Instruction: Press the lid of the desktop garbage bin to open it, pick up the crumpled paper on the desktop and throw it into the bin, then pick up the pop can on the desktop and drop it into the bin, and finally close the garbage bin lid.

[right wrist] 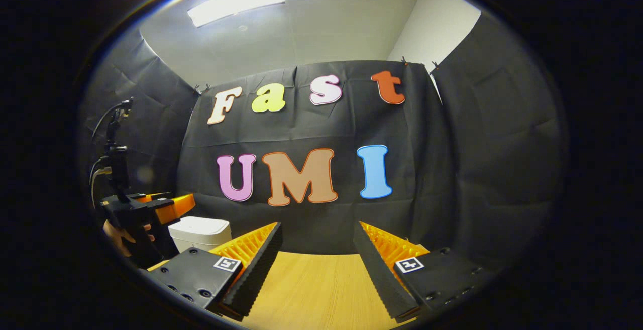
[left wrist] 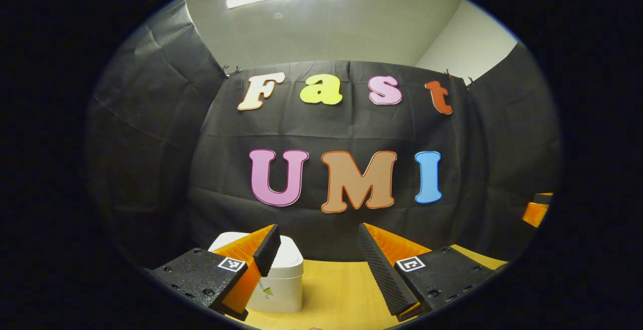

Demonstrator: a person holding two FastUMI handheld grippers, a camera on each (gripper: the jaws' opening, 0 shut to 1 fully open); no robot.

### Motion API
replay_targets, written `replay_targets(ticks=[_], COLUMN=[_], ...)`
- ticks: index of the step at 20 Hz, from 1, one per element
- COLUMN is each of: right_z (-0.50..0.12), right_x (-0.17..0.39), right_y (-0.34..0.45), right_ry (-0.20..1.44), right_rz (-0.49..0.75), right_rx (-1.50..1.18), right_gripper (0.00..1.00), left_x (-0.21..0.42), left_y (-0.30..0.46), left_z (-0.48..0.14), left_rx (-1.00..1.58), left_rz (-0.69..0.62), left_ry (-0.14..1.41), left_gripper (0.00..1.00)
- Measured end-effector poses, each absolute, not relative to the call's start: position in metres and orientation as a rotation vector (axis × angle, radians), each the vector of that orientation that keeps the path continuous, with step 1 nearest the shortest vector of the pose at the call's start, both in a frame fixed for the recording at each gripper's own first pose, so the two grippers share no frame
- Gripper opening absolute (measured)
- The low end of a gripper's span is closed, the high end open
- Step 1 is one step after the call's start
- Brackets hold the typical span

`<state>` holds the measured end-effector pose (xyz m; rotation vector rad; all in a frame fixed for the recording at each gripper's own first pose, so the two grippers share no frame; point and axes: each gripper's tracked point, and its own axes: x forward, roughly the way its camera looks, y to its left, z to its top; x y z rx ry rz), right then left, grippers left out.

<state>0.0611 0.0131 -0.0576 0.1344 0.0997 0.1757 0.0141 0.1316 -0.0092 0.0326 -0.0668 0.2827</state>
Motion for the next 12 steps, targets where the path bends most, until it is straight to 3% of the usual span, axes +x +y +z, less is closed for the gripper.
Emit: replay_targets(ticks=[3, 4, 12], right_z=[-0.060, -0.063, -0.044], right_x=[0.057, 0.055, 0.040], right_y=[0.000, 0.000, -0.001], right_ry=[0.104, 0.115, 0.094], right_rz=[0.168, 0.180, 0.123], right_rx=[0.137, 0.148, 0.179], right_gripper=[0.99, 0.95, 0.94], left_x=[0.000, -0.004, -0.023], left_y=[0.099, 0.092, 0.061], left_z=[-0.008, -0.010, 0.002], left_rx=[0.036, 0.028, 0.010], left_rz=[0.264, 0.259, 0.166], left_ry=[-0.061, -0.051, -0.050], left_gripper=[0.93, 0.93, 0.93])
